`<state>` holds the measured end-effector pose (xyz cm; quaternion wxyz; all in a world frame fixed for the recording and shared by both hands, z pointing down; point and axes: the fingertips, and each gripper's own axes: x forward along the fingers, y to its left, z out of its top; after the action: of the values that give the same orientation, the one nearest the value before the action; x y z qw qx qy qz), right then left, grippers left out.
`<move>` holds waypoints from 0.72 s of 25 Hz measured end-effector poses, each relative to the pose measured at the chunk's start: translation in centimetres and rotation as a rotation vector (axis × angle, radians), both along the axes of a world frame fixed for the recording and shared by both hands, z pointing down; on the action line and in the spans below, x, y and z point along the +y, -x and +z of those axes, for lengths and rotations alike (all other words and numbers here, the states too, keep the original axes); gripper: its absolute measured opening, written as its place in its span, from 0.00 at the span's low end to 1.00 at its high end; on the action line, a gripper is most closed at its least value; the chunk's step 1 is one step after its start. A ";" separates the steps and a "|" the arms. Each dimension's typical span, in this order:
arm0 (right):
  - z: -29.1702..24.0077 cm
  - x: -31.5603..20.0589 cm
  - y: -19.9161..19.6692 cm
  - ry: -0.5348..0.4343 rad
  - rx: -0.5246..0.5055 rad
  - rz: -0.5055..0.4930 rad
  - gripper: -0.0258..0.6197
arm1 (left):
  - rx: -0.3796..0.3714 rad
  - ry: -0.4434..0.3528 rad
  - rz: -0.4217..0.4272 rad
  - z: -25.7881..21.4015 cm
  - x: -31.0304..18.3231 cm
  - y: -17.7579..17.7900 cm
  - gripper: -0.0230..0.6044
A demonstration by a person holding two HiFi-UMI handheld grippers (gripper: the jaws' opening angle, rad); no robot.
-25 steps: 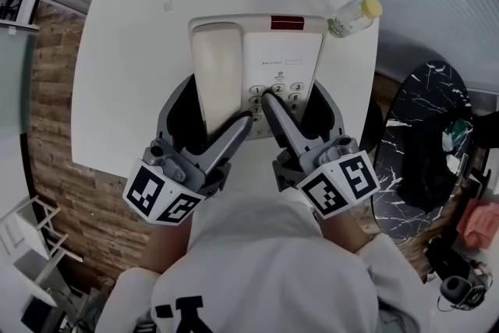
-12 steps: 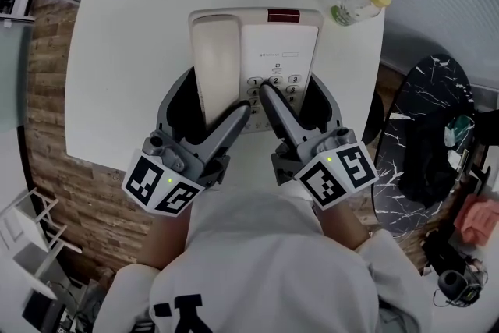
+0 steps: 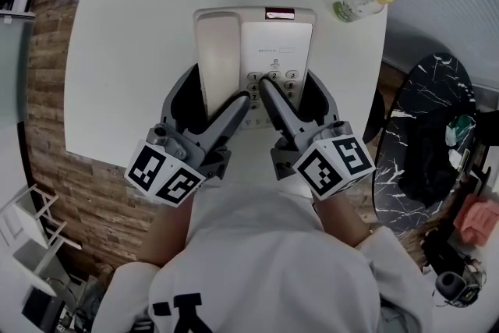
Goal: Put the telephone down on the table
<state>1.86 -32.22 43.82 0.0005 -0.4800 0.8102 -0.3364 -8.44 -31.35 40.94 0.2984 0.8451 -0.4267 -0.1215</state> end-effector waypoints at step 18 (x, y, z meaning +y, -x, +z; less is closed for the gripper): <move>2.7 -0.1 0.0 0.081 0.016 -0.009 0.57 | 0.011 0.093 -0.013 2.7 -0.3 0.0 0.67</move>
<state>1.87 -32.37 46.54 -0.0269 -0.4787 0.7980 -0.3650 -8.40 -31.64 43.64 0.3392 0.8267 -0.4356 -0.1082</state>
